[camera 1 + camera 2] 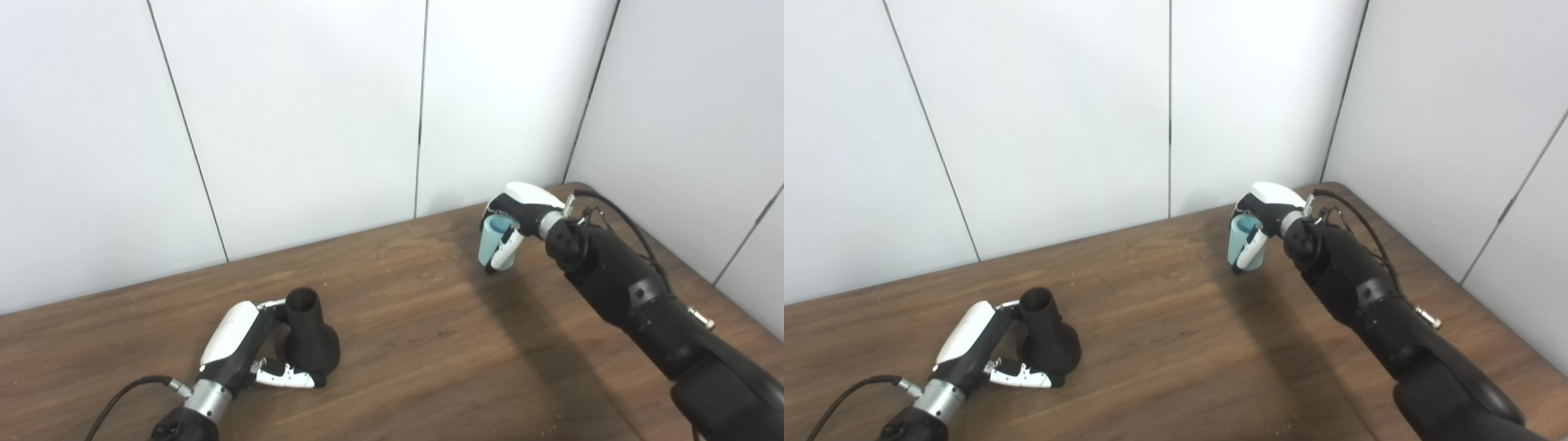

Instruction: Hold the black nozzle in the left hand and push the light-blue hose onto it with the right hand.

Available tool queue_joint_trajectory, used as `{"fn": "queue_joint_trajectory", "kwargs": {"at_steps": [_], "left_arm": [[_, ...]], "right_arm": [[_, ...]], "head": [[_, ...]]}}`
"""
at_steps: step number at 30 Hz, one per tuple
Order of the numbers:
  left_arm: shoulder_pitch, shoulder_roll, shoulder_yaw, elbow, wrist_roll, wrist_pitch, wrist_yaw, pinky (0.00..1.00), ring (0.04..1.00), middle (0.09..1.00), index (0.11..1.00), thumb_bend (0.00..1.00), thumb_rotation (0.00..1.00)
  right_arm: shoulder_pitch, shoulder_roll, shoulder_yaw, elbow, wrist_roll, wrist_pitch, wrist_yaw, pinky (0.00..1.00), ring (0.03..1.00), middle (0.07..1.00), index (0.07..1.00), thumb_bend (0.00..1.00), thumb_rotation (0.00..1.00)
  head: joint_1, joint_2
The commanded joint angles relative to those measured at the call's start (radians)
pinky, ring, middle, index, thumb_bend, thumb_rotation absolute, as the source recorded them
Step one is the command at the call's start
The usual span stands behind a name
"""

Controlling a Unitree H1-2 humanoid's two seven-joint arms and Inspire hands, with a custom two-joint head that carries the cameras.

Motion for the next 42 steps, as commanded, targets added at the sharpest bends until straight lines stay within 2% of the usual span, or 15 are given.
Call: {"fn": "queue_joint_trajectory", "kwargs": {"at_steps": [1,4,14,23,28,33,38,39,40,42], "left_arm": [[0.069,0.041,-0.039,0.052,0.073,0.074,-0.08,0.84,0.581,0.492,0.483,0.53,0.0],[0.067,0.043,-0.04,0.05,0.074,0.078,-0.083,0.83,0.581,0.492,0.483,0.53,0.0],[0.064,0.035,-0.038,0.047,0.066,0.101,-0.099,0.83,0.583,0.495,0.481,0.53,0.0],[0.07,0.023,-0.03,0.041,0.043,0.099,-0.115,0.85,0.571,0.493,0.482,0.53,0.0],[0.061,0.009,-0.041,0.039,0.058,0.104,-0.112,0.85,0.572,0.492,0.483,0.53,0.0],[0.055,-0.006,-0.049,0.025,0.061,0.142,-0.119,0.86,0.573,0.484,0.488,0.53,0.0],[0.052,-0.024,-0.055,0.007,0.068,0.183,-0.128,0.86,0.574,0.475,0.493,0.53,0.0],[0.051,-0.029,-0.056,0.006,0.068,0.19,-0.129,0.86,0.573,0.475,0.493,0.53,0.0],[0.05,-0.033,-0.058,0.002,0.068,0.195,-0.131,0.86,0.573,0.475,0.493,0.53,0.0],[0.049,-0.041,-0.062,-0.005,0.067,0.206,-0.134,0.86,0.572,0.472,0.495,0.53,0.0]], "right_arm": [[-0.035,-0.021,-0.028,-0.022,0.001,-0.024,-0.041,0.46,0.476,0.489,0.472,0.52,0.0],[-0.031,-0.025,-0.032,-0.023,-0.004,-0.027,-0.046,0.47,0.464,0.497,0.475,0.52,0.0],[-0.018,-0.024,-0.051,-0.022,0.001,-0.106,-0.101,0.46,0.465,0.496,0.473,0.52,0.0],[-0.022,0.002,-0.051,-0.178,0.019,-0.145,-0.08,0.43,0.458,0.489,0.48,0.52,0.0],[-0.063,0.049,-0.035,-0.38,0.055,-0.163,0.0,0.39,0.446,0.488,0.485,0.51,0.0],[-0.104,0.07,-0.004,-0.478,0.037,-0.2,0.068,0.39,0.442,0.491,0.485,0.5,0.0],[-0.134,0.087,0.015,-0.529,0.013,-0.228,0.106,0.47,0.432,0.49,0.479,0.5,0.0],[-0.14,0.091,0.016,-0.53,0.015,-0.234,0.113,0.49,0.433,0.492,0.48,0.5,0.0],[-0.146,0.096,0.017,-0.53,0.02,-0.241,0.12,0.47,0.436,0.493,0.48,0.5,0.0],[-0.154,0.105,0.013,-0.53,0.038,-0.258,0.13,0.6,0.508,0.47,0.462,0.51,0.0]], "head": [[-0.001,0.0],[-0.001,0.0],[0.01,0.008],[0.058,0.017],[0.128,0.027],[0.185,0.035],[0.261,0.049],[0.297,0.051],[0.308,0.05],[0.358,0.048]]}}
